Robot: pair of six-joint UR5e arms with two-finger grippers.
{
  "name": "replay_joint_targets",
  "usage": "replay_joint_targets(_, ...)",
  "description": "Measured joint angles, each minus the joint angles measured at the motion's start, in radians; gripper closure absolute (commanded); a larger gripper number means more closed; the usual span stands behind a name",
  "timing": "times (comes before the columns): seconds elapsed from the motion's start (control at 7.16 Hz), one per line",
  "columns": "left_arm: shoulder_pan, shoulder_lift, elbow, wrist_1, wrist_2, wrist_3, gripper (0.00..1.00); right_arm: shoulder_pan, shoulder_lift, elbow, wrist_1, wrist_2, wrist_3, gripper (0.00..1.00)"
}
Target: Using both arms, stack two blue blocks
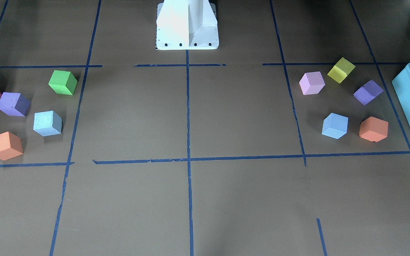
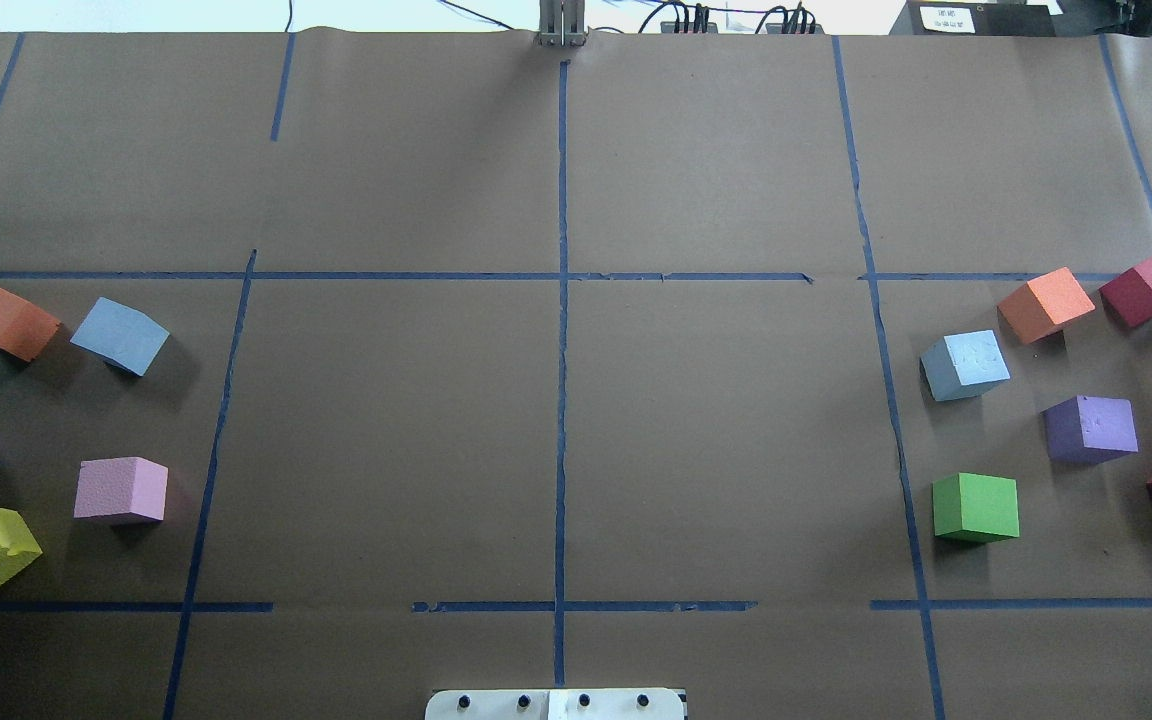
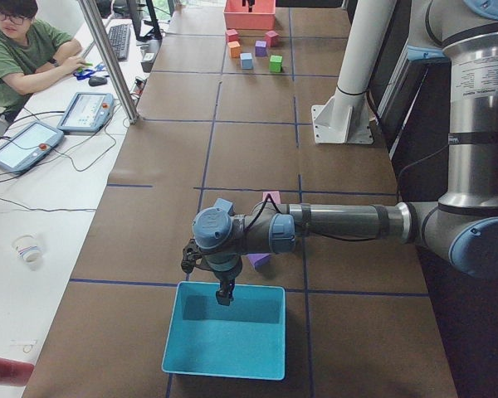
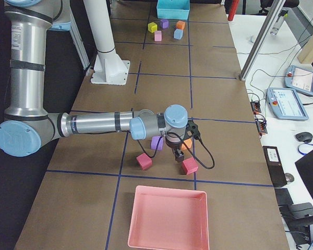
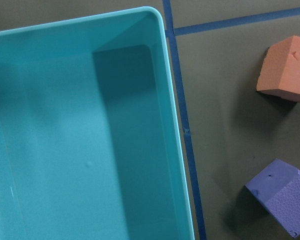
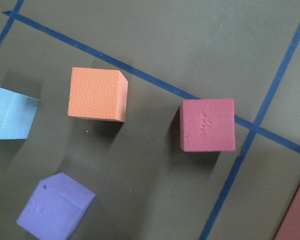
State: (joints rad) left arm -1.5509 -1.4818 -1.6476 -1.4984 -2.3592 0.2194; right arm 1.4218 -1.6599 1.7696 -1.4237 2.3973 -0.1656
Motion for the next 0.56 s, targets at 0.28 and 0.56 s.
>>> replay_joint_targets(0.28, 0.0, 0.0, -0.001, 0.001, 0.0, 0.0, 0.0, -0.091, 0.052, 0.021, 0.026, -0.004, 0.218, 0.0)
replay_joint_targets(0.56, 0.0, 0.001, 0.0, 0.001, 0.0, 0.0, 0.0, -0.184, 0.116, 0.065, 0.03, -0.029, 0.462, 0.0)
